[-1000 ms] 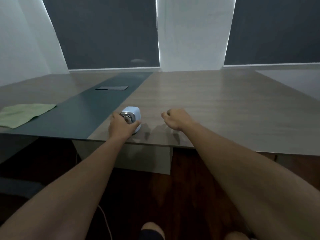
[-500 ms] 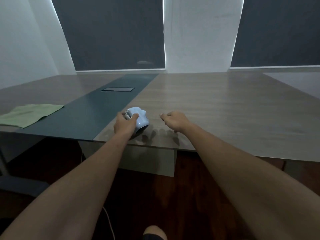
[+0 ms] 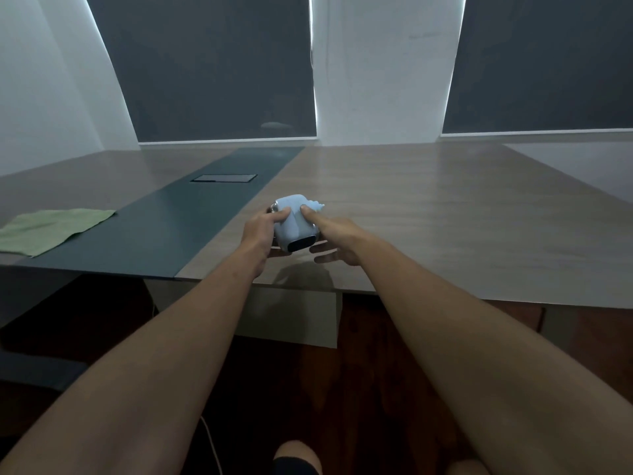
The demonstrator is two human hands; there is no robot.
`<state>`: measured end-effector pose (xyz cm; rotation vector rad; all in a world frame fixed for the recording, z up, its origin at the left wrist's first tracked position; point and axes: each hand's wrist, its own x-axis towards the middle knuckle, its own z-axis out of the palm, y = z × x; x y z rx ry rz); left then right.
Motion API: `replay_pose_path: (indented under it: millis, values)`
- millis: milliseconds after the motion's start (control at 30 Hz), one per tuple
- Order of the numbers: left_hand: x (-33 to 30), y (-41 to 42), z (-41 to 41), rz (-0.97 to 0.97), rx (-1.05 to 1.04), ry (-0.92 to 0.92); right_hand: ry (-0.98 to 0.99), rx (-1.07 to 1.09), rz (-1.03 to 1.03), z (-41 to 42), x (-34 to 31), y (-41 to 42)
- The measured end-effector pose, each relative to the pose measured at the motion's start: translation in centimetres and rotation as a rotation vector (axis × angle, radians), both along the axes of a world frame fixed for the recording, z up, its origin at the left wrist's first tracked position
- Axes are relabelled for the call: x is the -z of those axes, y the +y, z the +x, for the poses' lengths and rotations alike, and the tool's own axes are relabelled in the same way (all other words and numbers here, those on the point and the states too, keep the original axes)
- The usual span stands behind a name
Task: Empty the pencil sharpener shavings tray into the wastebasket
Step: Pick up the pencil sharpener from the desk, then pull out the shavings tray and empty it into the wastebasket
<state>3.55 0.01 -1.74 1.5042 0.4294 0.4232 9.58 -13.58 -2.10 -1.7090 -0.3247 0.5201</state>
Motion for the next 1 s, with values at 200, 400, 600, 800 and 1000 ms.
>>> replay_pose_path:
  millis: [200,400,600,800,1000]
  values:
    - [-0.5,-1.8,-0.3,0.0,0.078,-0.03,0.087,0.011,0.143,0.3,-0.1,-2.8]
    - [-1.1,-4.5,0.2,0.053,0.132,-0.062,0.19,0.135,0.314,0.1,0.3,-5.5]
    - [-0.9,-6.1,0.5,0.088,0.142,-0.079,0.219,0.344,0.486,1.1,0.7,-10.2]
    - [0.9,-7.7,1.3,0.295,0.034,-0.129,0.196,0.434,0.555,1.2,1.9,-14.8]
    - [2.3,-10.3,1.8,0.564,-0.045,-0.139,0.187,0.462,0.502,0.8,2.5,-17.6]
